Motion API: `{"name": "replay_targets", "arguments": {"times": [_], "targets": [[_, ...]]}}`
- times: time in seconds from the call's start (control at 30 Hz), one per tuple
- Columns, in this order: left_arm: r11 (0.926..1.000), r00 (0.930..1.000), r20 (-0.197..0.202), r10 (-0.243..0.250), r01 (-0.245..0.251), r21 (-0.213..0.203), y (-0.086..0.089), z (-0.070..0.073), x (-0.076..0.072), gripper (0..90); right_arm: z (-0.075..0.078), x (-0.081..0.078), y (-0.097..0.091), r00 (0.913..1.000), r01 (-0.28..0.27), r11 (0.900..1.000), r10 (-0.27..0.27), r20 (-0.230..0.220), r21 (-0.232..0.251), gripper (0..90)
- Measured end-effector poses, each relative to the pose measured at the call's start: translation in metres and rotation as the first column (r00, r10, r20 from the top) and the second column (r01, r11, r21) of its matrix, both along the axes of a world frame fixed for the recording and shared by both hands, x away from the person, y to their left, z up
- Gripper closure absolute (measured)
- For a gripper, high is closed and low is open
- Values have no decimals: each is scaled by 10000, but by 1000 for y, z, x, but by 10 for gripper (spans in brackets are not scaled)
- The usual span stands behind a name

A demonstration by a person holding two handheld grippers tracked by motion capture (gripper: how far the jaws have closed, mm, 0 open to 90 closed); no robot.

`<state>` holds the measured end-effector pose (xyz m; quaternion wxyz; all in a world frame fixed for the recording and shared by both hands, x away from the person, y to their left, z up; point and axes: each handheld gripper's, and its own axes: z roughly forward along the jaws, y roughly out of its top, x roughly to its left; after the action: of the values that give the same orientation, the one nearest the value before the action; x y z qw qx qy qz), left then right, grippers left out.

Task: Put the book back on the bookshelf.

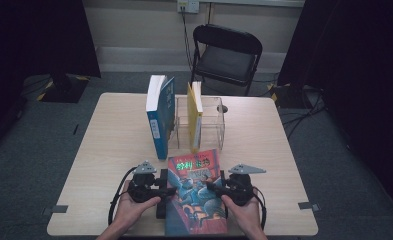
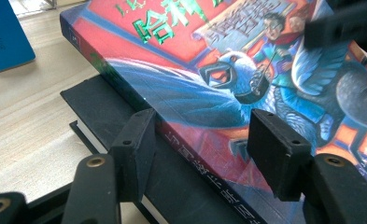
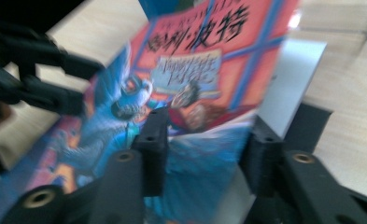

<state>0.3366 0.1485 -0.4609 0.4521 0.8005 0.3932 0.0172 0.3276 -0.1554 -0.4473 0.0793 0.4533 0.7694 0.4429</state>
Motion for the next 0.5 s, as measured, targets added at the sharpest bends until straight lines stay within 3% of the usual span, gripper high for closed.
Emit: {"name": "replay_targets", "arguments": {"times": [0.1,0.27,0.43,0.5], "targets": [[10000,10000,21,-2,2,-24,0,0,0,423,-1,1,-2,9999,76,10000,-76,104,1,513],[10000,10000,57,-3,3,-22,0,-1,0,422,-3,8,-7,9961,647,9955,-603,651,-685,433],[10000,10000,15,8,-8,-27,0,0,0,422,-10,16,-10,9967,564,9976,-538,605,-409,387],[10000,10000,13,24,-24,-25,0,0,0,422,-12,19,-9,9978,544,9983,-536,385,-194,388]]}}
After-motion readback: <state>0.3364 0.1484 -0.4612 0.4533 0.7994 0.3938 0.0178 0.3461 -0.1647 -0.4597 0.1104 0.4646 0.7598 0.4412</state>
